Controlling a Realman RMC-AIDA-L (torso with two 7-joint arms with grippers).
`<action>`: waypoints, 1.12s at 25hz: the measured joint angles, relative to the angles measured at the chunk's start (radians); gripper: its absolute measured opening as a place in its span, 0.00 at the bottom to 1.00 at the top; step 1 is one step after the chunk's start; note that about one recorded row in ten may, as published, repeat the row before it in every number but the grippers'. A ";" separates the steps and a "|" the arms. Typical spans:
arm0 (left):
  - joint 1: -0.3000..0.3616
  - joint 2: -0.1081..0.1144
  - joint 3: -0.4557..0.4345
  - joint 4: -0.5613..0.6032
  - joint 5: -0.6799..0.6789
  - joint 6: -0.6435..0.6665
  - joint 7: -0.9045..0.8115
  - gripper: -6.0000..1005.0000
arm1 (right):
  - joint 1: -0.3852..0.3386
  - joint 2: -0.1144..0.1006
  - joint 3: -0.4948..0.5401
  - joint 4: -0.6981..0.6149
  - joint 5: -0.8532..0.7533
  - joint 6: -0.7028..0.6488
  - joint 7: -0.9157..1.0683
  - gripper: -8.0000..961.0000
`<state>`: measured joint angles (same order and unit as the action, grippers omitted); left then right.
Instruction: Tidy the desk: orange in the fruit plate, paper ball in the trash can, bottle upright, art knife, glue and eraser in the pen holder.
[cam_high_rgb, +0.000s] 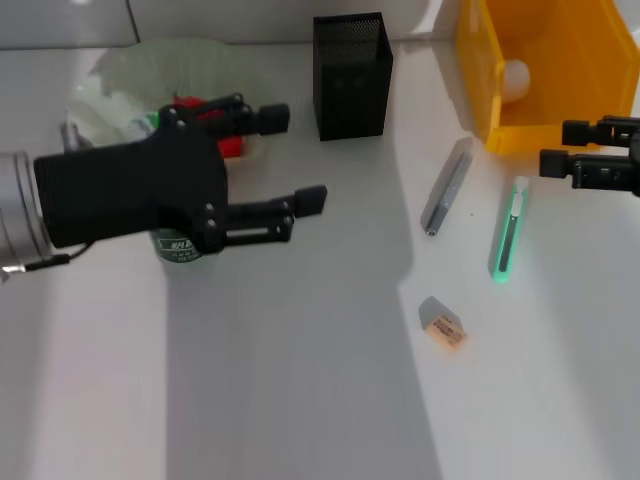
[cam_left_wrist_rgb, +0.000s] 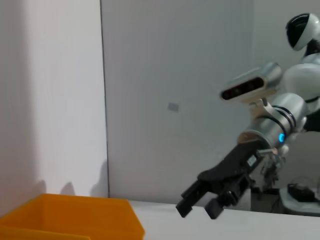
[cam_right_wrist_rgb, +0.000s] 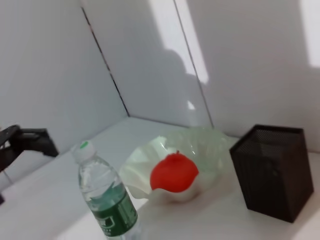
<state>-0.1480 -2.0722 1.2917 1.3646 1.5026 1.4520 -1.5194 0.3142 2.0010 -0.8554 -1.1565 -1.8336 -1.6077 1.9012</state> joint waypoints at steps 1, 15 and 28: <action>0.000 0.000 0.000 0.000 0.000 0.000 0.000 0.80 | 0.009 -0.003 0.008 -0.044 -0.031 -0.013 0.055 0.76; -0.212 -0.006 0.045 -0.829 -0.069 0.027 0.566 0.80 | 0.383 -0.015 -0.012 -0.388 -0.854 -0.312 0.767 0.75; -0.218 -0.006 0.055 -0.834 -0.065 -0.013 0.608 0.80 | 0.453 0.078 -0.195 -0.065 -1.081 -0.018 0.917 0.75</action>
<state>-0.3662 -2.0786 1.3467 0.5304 1.4373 1.4393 -0.9118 0.7671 2.0792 -1.0506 -1.2218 -2.9141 -1.6260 2.8182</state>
